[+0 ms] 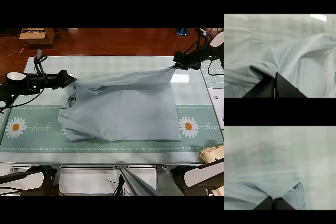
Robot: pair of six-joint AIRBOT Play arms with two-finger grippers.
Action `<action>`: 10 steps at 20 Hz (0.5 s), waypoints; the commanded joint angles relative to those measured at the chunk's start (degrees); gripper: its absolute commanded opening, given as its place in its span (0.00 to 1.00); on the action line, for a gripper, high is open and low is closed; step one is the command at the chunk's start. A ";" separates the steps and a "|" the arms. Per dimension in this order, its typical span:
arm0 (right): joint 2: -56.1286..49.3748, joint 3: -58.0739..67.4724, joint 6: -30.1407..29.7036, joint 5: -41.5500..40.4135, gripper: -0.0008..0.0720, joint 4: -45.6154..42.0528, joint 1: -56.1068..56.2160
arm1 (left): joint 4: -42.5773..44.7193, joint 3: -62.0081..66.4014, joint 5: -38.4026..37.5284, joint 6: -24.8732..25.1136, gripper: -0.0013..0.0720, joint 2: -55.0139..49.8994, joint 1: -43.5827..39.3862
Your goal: Fold the shirts.
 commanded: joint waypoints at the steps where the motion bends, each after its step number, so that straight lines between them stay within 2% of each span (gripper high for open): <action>1: -0.13 0.07 -0.70 2.08 0.23 0.42 -0.24 | -0.09 0.79 -4.20 0.24 0.24 -1.57 0.50; 2: 1.44 0.07 -2.80 2.67 0.43 0.83 -0.61 | 0.31 2.27 -7.98 0.24 0.38 -1.40 2.12; 3: 3.45 0.07 -5.79 4.24 0.52 0.92 -0.96 | 1.20 4.68 -13.38 0.22 0.38 -1.16 4.59; 4: 5.95 0.07 -9.35 7.06 0.52 0.00 -1.53 | 3.78 7.54 -19.54 0.00 0.38 -0.85 7.43; 5: 8.35 0.07 -12.61 10.32 0.52 -3.15 -2.08 | 8.26 10.12 -24.76 -2.91 0.38 -0.42 10.05; 6: 10.69 0.04 -14.38 14.16 0.51 -11.02 -2.58 | 15.15 12.37 -29.16 -8.83 0.38 0.35 12.72; 7: 12.57 -0.02 -12.31 15.78 0.51 -16.39 -4.02 | 21.46 13.29 -31.85 -13.68 0.38 1.44 14.93; 8: 14.34 -0.02 -9.55 16.68 0.50 -17.86 -6.40 | 26.38 12.94 -33.40 -16.92 0.38 3.04 16.90; 10: 16.96 -0.02 -9.55 21.94 0.50 -15.98 -11.37 | 29.64 10.91 -35.19 -18.34 0.38 5.90 19.17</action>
